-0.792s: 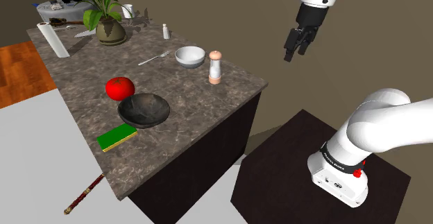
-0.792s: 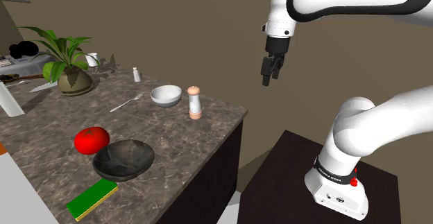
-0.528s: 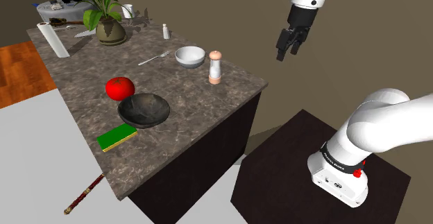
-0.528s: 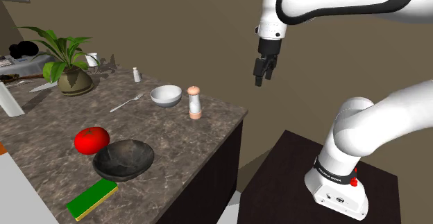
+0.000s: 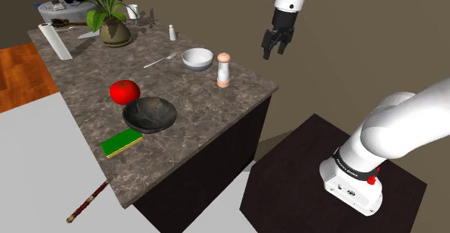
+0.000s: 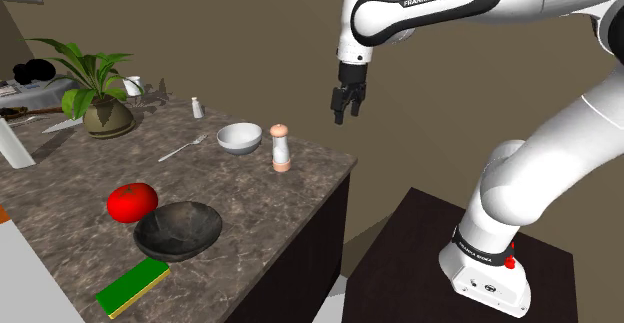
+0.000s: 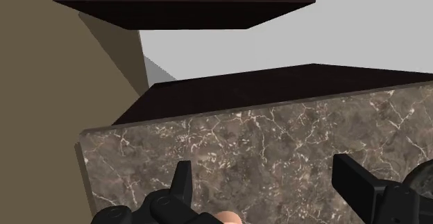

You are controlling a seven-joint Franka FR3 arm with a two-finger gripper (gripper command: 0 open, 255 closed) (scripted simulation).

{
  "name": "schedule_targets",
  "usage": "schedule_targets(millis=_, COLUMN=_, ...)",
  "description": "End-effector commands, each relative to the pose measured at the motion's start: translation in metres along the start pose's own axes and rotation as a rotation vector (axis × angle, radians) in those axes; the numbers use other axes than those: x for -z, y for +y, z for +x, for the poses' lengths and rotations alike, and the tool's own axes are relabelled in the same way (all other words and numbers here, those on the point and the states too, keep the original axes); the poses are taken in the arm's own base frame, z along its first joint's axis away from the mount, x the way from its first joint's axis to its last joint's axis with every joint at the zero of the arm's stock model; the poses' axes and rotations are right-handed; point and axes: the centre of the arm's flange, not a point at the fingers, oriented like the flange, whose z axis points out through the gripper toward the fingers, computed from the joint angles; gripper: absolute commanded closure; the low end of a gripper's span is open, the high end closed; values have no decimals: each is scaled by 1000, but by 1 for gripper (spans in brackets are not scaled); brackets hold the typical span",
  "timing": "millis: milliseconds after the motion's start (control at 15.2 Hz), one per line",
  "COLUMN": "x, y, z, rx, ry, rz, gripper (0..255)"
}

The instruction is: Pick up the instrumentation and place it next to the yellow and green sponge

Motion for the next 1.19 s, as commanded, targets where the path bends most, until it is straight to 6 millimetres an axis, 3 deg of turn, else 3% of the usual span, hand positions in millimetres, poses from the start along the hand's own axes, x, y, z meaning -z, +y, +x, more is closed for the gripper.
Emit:
schedule_targets(millis=0, x=-8, y=-1, z=24, rx=-1, ry=2, rz=6, gripper=0)
schedule_targets(millis=1122, x=-75, y=11, z=237, rx=-11, ry=9, rz=57, gripper=0)
